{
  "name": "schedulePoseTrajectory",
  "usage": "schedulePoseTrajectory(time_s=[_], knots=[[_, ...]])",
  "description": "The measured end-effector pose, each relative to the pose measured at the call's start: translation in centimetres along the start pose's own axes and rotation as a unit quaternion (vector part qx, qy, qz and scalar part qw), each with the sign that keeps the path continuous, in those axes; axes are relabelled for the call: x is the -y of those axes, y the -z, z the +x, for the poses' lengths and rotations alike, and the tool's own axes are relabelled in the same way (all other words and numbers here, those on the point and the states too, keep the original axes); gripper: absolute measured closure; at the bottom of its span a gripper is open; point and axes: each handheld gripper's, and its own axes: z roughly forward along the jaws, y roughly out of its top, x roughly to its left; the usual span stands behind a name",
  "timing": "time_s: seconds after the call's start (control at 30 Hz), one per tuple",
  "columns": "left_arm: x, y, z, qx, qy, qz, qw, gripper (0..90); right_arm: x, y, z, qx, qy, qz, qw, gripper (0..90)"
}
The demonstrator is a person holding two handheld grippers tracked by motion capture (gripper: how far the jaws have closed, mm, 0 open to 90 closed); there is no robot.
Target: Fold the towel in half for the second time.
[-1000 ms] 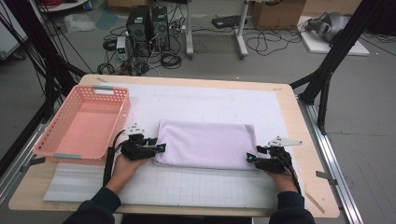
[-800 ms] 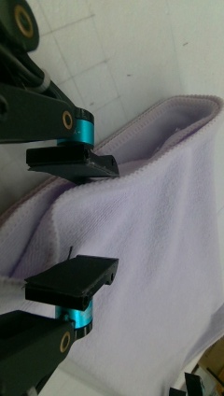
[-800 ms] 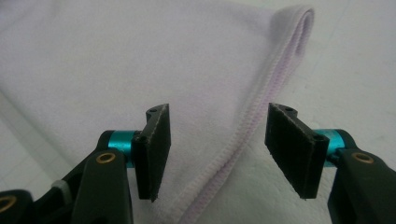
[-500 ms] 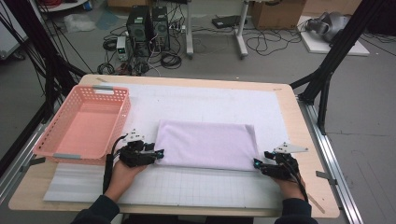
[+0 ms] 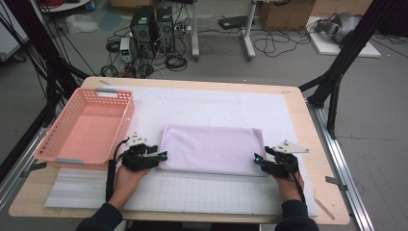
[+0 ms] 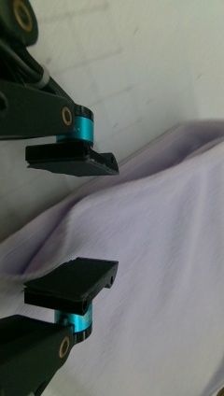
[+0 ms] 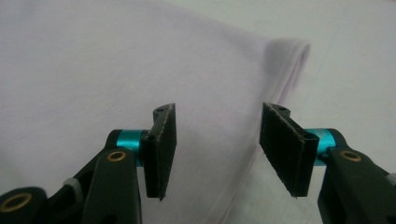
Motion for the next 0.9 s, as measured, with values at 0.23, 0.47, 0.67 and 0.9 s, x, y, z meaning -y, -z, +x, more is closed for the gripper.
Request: schedulePoseTrajectory(time_s=[0.23,0.47,0.67,0.9], knots=[[-3.6,-2.6,1.7,-0.004,-0.037,-0.046,0.9983,81.1,-2.4,-2.0,-0.4,-0.032,-0.015,-0.004,0.9994,68.9],[-4.5,-6.1,3.4,-0.054,-0.029,0.006,0.9981,75.8,-3.2,-5.6,-2.6,0.009,-0.037,0.049,0.998,60.7],[-4.5,-6.2,2.7,-0.096,-0.073,0.018,0.9925,78.6,-2.4,-5.2,-4.3,0.056,-0.076,0.042,0.9947,62.4],[-3.4,-2.8,2.6,-0.028,-0.032,-0.041,0.9982,55.0,-1.3,-1.7,-3.9,0.043,-0.075,-0.004,0.9963,65.4]])
